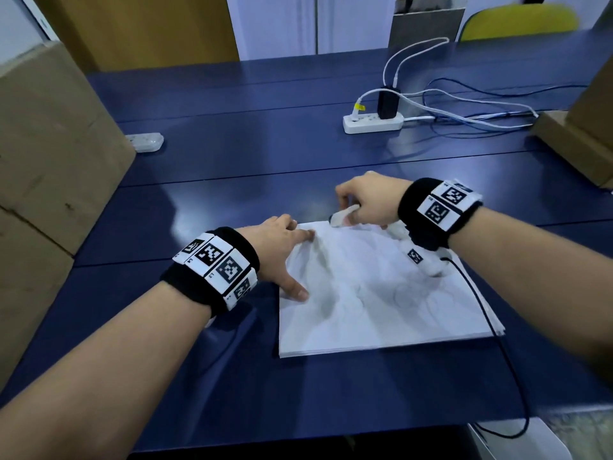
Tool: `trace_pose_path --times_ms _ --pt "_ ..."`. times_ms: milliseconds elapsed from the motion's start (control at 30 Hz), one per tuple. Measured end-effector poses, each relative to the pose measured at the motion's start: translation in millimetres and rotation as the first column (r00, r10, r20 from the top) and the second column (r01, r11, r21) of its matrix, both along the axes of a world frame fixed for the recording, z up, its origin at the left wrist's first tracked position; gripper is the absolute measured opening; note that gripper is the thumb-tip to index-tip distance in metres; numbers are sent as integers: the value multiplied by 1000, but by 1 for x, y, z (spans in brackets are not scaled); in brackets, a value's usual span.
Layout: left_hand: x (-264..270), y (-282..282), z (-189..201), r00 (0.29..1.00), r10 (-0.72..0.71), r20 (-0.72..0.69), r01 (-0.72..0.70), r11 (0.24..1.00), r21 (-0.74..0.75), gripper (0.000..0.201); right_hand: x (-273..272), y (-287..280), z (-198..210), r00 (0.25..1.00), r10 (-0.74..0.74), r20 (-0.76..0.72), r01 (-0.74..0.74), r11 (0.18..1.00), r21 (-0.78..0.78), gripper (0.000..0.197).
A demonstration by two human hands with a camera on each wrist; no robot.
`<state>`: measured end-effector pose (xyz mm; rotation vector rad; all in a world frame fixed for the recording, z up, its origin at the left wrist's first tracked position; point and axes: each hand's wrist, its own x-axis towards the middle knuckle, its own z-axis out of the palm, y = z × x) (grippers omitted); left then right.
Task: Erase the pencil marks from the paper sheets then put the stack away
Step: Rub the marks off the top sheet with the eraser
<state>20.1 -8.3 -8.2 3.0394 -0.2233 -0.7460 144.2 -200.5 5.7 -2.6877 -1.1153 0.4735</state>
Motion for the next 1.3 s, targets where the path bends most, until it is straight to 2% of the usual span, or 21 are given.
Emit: trace_pose_path --times_ms 67,167,200,300,400,467,600,667,733,800,900,967,1000,1067,1133,1200,1233,1300 --pt "0 -1 0 1000 -3 4 3 1000 8 121 -7 -5 -1 994 49 -103 -52 998 -29 12" --pt "-1 1 -2 1000 1 9 -1 1000 9 126 -24 -11 -4 918 133 -373 -181 978 -99 11" --pt "-1 1 -3 1000 2 7 -3 1000 8 127 -25 -11 -5 910 133 -393 -185 978 -96 11" --pt "-1 0 -2 1000 0 8 0 1000 8 125 -12 -3 -2 974 49 -222 -57 998 -26 16" --pt "-2 0 -2 1000 2 6 -2 1000 0 123 3 2 0 995 -62 -80 66 997 49 14" --pt "-2 1 -3 1000 -1 10 0 1000 2 124 1 -1 -1 992 -40 -118 45 998 39 13" --pt "-1 1 -4 1000 9 9 -9 1000 4 128 -24 -8 -1 934 157 -321 -186 981 -62 11" --pt "-1 1 -5 1000 6 11 -6 1000 3 126 -20 -6 -3 956 157 -248 -175 983 -54 10" --pt "-1 1 -5 1000 6 18 -6 1000 -4 123 -6 -1 -3 991 73 -110 -77 997 -28 11" --pt "-1 1 -5 1000 12 16 -12 1000 -4 123 2 1 -1 998 25 -55 -25 1000 -6 16" --pt "0 1 -6 1000 5 20 -5 1000 5 126 -7 -6 2 977 106 -186 -113 993 -28 13" --pt "1 2 -5 1000 11 12 -11 1000 6 128 -20 -10 2 924 177 -339 -218 972 -88 12" --pt "0 2 -5 1000 15 7 -15 1000 4 128 -23 -11 1 911 195 -363 -251 961 -115 11" --pt "0 1 -5 1000 12 2 -12 1000 2 127 -18 -9 -1 949 180 -258 -215 969 -118 9" --pt "0 0 -4 1000 10 3 -10 1000 0 126 -5 -4 0 993 85 -86 -91 993 -70 10" --pt "-1 0 -3 1000 12 -3 -12 1000 0 127 3 -3 1 1000 20 -7 -20 1000 -17 16" --pt "-1 0 -3 1000 11 -5 -11 1000 1 127 3 -4 1 999 19 -27 -20 1000 -13 16" --pt "0 0 -3 1000 9 -3 -9 1000 3 127 -4 -9 1 983 84 -162 -92 995 -43 13"
